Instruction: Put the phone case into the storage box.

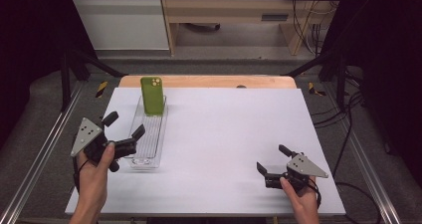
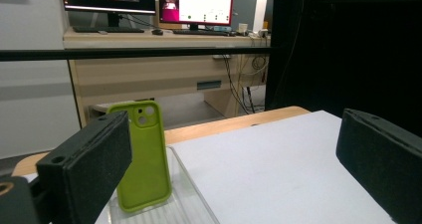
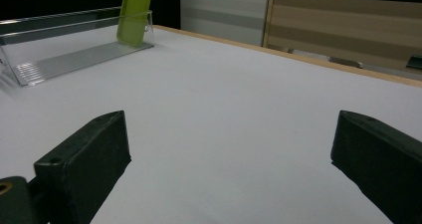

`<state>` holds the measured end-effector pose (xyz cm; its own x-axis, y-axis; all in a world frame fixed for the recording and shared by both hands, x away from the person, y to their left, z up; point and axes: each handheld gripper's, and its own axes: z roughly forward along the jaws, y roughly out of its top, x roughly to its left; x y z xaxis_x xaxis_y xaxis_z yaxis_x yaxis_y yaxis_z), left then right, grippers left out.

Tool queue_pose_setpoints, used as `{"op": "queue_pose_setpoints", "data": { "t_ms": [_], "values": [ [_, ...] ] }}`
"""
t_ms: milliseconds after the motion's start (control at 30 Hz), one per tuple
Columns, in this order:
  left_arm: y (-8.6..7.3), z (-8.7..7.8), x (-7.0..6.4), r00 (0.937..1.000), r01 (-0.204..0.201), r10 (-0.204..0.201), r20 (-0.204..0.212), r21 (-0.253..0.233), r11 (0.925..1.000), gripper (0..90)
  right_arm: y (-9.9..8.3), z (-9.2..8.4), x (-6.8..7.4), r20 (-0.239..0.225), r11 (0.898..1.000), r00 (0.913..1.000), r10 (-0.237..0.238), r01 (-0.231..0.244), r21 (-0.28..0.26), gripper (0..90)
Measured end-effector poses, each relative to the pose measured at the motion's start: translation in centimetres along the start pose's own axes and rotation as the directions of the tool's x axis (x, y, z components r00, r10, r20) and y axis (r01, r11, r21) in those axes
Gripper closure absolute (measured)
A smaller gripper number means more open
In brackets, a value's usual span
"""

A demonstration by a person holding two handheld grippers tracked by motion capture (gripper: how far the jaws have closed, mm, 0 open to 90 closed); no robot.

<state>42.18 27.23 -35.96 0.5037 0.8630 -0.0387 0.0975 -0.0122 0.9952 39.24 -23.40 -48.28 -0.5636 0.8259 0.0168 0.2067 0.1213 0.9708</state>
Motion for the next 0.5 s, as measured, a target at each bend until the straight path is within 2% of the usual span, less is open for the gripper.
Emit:
{"op": "queue_pose_setpoints", "data": {
  "t_ms": [167, 500],
  "values": [
    [-0.1, -0.7, 0.4, 0.9997, -0.019, 0.018, -0.016, -0.005, 0.9998, 0.7, 0.0, 0.0, 0.0, 0.000, 1.000, 1.0000, 0.001, -0.001, 0.001, 2.3],
    [-0.8, -1.4, 1.0, 0.9997, -0.017, 0.017, -0.015, -0.015, 0.9997, 0.8, 0.0, 0.0, 0.0, 0.002, 1.000, 1.0000, 0.003, -0.003, -0.001, 2.3]
  ]
}}
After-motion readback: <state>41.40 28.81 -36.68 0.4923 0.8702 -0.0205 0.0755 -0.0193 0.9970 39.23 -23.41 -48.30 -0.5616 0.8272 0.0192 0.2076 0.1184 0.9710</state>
